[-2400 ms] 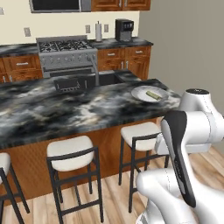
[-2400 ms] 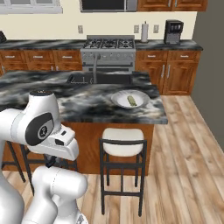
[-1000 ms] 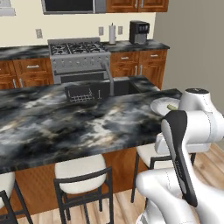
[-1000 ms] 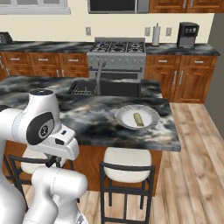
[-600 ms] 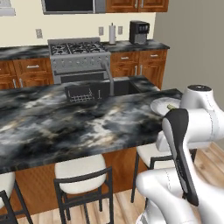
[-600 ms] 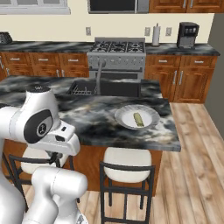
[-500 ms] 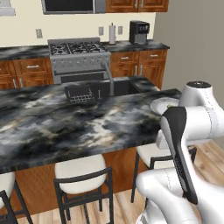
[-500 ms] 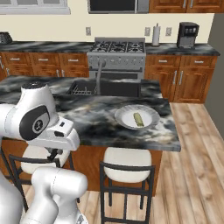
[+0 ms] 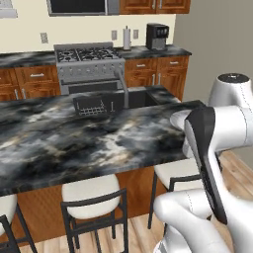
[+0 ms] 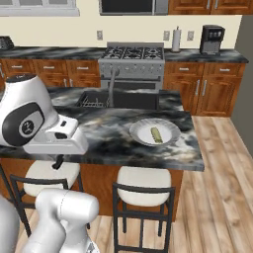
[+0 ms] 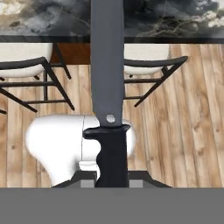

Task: Retrieve the butter from the fridge and place it on a plate on the dining table. Then retrieve the butter knife by the fridge and place it near the plate.

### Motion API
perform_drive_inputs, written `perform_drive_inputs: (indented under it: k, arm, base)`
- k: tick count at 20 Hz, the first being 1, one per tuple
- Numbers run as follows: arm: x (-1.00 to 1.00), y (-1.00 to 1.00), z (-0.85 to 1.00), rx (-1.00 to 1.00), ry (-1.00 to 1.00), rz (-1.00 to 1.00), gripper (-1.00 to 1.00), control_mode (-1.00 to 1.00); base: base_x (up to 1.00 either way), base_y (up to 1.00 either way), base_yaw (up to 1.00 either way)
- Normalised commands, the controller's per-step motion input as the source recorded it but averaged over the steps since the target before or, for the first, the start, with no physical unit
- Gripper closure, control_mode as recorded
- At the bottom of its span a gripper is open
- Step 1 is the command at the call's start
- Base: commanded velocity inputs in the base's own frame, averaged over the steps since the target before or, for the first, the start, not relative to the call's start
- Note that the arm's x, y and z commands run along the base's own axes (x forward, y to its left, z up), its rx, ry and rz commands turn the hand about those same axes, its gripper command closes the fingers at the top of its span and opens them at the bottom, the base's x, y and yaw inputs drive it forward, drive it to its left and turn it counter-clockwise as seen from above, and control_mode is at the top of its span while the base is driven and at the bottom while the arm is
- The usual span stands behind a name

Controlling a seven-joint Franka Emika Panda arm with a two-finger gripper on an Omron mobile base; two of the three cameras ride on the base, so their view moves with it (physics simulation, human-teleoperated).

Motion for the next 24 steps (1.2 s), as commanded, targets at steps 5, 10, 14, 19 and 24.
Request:
perform_drive_inputs:
  k: [5,10,14,19,24]
  arm:
    - [0.54,-0.15,0.08,0.01,-0.03,0.10,1.00,-1.00]
    - [0.98,-0.01,0.00,0.01,0.02,0.14,1.00,-1.00]
    - [1.00,0.00,0.00,-0.01,0.07,0.08,1.00,-1.00]
    - [0.91,0.02,-0.06,0.00,0.00,0.02,1.00,-1.00]
    - [0.49,-0.03,-0.14,0.00,-0.06,0.00,1.00,-1.00]
  base:
    - [0.00,0.00,0.00]
    - [0.00,0.00,0.00]
    - [0.00,0.00,0.00]
    - [0.00,0.00,0.00]
    - [0.00,0.00,0.00]
